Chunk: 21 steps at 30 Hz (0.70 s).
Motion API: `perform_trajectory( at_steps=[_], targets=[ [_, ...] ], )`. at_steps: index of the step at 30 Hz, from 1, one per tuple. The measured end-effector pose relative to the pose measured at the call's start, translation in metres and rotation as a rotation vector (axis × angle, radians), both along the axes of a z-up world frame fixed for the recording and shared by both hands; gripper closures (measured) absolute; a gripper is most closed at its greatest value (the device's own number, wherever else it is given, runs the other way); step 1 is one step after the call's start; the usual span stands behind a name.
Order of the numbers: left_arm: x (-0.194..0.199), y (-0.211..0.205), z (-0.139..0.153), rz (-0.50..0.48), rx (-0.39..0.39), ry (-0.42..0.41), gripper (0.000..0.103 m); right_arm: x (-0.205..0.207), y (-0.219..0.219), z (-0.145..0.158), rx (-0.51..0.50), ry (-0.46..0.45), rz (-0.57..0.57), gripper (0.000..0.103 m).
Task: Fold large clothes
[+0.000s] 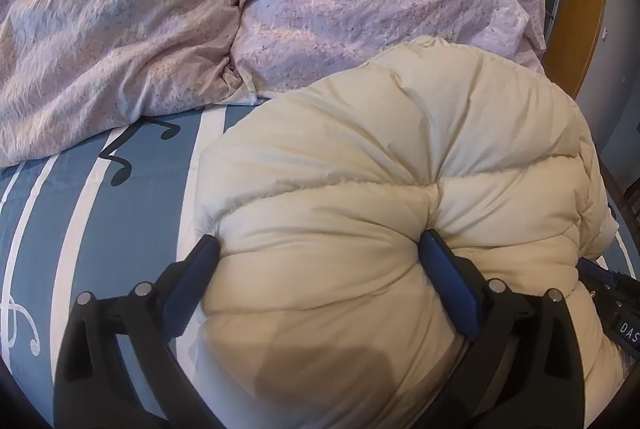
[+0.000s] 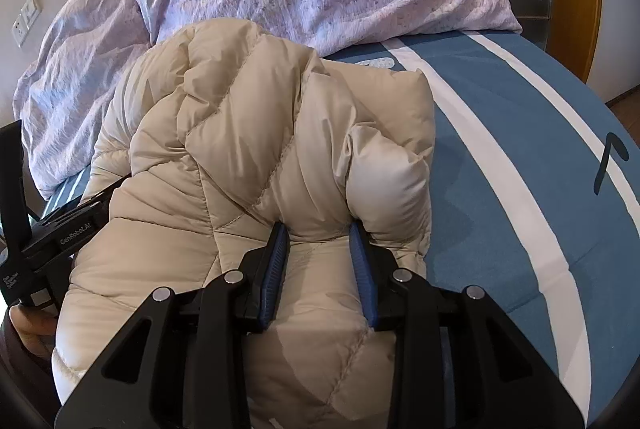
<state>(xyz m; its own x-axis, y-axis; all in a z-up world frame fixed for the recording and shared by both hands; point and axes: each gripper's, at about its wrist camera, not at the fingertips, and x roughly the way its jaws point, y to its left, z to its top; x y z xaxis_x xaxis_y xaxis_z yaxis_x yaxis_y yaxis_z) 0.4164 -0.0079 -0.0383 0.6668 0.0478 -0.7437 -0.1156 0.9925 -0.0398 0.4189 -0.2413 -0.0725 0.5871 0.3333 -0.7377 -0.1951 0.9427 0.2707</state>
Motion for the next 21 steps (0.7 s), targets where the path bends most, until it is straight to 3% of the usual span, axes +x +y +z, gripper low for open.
perform_trajectory(
  at_steps=[21],
  targets=[
    [0.0016, 0.0031, -0.0017, 0.003, -0.006, 0.007, 0.002, -0.0019, 0.0057, -0.0006, -0.051, -0.063, -0.007, 0.068]
  ],
)
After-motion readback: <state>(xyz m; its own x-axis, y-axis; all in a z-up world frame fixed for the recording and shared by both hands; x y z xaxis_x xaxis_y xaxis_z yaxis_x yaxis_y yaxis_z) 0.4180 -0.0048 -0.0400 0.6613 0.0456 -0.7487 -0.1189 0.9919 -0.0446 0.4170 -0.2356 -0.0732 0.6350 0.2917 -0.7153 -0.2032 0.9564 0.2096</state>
